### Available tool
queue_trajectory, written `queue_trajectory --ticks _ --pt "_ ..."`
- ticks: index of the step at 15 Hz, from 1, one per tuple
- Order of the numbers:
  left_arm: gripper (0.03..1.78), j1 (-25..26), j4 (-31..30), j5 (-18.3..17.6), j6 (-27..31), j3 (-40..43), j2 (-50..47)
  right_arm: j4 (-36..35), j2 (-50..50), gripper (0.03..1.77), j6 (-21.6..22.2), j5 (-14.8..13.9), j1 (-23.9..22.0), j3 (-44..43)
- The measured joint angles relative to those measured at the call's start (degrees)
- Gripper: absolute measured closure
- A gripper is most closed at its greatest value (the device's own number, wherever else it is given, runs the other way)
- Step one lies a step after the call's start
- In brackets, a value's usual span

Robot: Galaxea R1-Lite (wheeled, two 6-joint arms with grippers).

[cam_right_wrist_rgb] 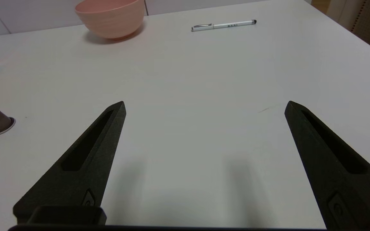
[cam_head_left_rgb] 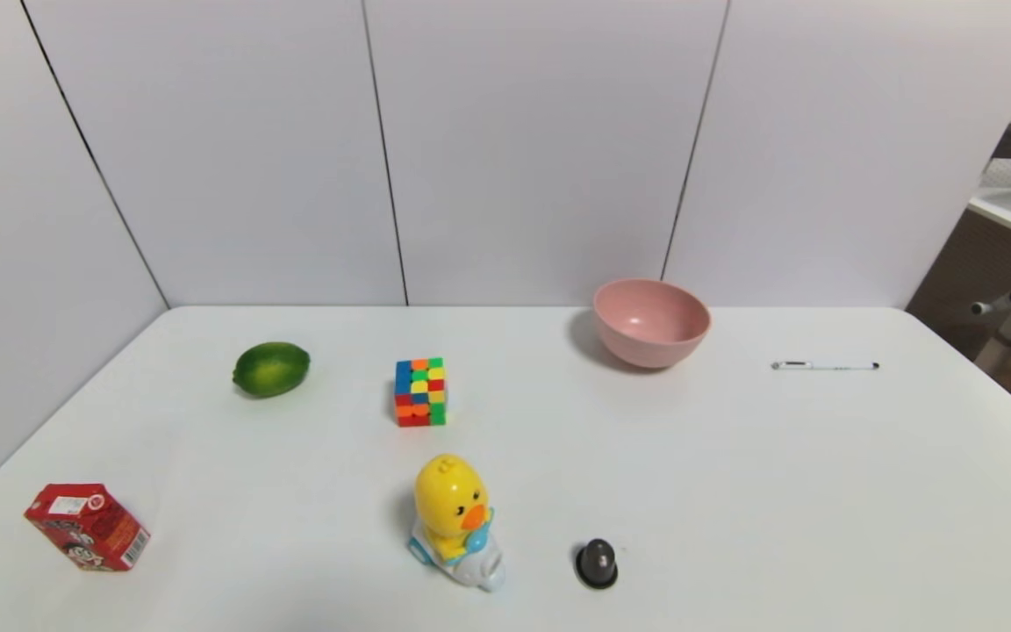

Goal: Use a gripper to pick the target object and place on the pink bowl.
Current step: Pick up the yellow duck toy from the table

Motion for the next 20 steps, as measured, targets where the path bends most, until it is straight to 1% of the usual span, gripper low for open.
queue_trajectory --ticks 2,3,5,6,9,11,13,14,16,18,20 --pt "0.12 0.0 0.0 0.0 0.0 0.0 0.0 -0.1 2.6 0.09 0.0 1.3 0.0 -2.3" --pt "0.12 0.0 0.0 0.0 0.0 0.0 0.0 -0.3 5.1 0.09 0.0 2.5 0.2 -4.7" --pt "0.12 0.0 0.0 0.0 0.0 0.0 0.0 -0.7 12.1 0.09 -0.3 5.1 2.4 -11.1" --pt "0.12 0.0 0.0 0.0 0.0 0.0 0.0 -1.0 16.0 0.09 -1.0 6.0 4.4 -14.4" --pt "0.12 0.0 0.0 0.0 0.0 0.0 0.0 -0.1 29.1 0.09 -5.1 7.9 13.5 -25.9" --pt "0.12 0.0 0.0 0.0 0.0 0.0 0.0 2.2 37.9 0.09 -8.5 10.3 20.4 -33.4" --pt "0.12 0.0 0.0 0.0 0.0 0.0 0.0 4.1 46.7 0.09 -10.4 11.7 27.7 -40.7" --pt "0.12 0.0 0.0 0.0 0.0 0.0 0.0 4.7 51.5 0.09 -10.8 12.0 31.7 -44.4" --pt "0.12 0.0 0.0 0.0 0.0 0.0 0.0 5.3 59.2 0.09 -11.4 12.3 37.2 -49.2" --pt "0.12 0.0 0.0 0.0 0.0 0.0 0.0 5.7 67.3 0.09 -11.6 12.4 42.0 -53.1" --pt "0.12 0.0 0.0 0.0 0.0 0.0 0.0 5.8 73.5 0.09 -11.8 12.3 45.1 -54.9"
